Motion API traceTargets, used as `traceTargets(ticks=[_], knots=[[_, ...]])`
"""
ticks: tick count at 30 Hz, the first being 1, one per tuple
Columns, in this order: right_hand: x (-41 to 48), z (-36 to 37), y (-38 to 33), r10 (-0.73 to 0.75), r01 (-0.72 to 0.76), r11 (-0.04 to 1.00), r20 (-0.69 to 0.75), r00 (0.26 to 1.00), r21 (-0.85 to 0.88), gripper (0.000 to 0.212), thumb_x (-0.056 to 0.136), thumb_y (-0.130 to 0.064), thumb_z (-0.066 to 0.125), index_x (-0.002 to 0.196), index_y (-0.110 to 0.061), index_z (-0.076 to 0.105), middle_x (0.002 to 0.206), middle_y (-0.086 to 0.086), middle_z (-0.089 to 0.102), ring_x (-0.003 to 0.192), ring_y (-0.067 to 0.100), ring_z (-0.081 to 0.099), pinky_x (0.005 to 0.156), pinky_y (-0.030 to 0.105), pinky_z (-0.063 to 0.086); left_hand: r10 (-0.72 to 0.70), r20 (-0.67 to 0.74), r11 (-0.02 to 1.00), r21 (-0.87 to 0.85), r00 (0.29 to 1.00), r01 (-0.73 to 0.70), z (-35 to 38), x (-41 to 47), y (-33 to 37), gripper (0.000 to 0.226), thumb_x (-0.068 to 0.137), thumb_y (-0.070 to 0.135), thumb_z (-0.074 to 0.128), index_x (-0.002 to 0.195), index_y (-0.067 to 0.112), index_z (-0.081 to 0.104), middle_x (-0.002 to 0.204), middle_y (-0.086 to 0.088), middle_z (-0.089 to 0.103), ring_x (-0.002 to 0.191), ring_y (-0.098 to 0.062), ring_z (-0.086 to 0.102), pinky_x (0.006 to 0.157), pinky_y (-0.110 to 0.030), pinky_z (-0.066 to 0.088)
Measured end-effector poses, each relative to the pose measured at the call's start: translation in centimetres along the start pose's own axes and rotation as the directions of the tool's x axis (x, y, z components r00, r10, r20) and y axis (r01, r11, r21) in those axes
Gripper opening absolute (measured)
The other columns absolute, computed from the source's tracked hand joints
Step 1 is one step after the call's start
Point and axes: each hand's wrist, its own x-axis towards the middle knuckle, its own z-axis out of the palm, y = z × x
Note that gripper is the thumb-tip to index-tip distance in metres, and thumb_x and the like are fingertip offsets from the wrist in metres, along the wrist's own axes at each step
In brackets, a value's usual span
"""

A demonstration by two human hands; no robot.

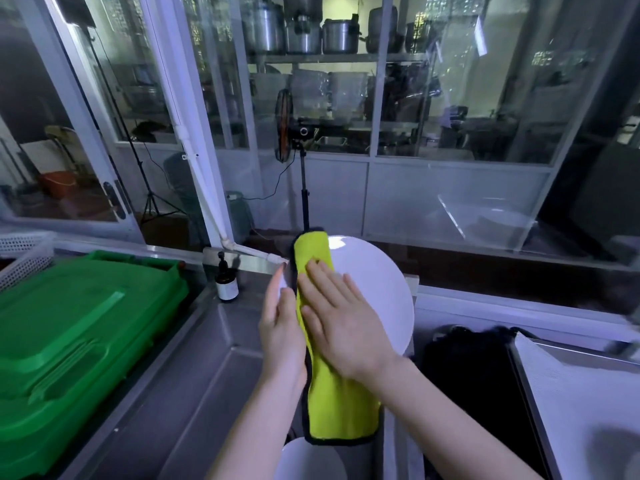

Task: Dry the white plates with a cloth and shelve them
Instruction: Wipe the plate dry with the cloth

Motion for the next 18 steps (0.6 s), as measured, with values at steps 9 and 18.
traceTargets(ticks=[9,18], knots=[[-1.3,-0.7,4.0,0.21,-0.21,0.966,-0.017,0.978,-0.153,0.061,0.103,-0.048,0.027,0.155,-0.017,0.021,0.163,0.002,0.01,0.152,0.02,0.005,0.121,0.049,0.012,-0.021,-0.094,0.999,-0.043,0.995,0.017,-2.2,0.9,2.2,0.041,0.106,0.024,0.046,0.108,0.057,0.069,0.133,0.016,0.064,0.129,-0.015,0.056,0.109,-0.046,0.046],[-1.6,1.0,-1.0,-0.03,0.03,1.0,-0.047,0.998,-0.001,0.054,0.103,-0.042,0.025,0.151,-0.02,0.035,0.161,0.0,0.022,0.15,0.018,0.015,0.122,0.044,0.015,0.031,0.025,0.999,-0.018,0.999,-0.031,-0.9,0.4,0.9,0.038,0.108,0.015,0.042,0.13,0.036,0.065,0.138,0.01,0.063,0.128,-0.005,0.057,0.109,-0.029,0.046]])
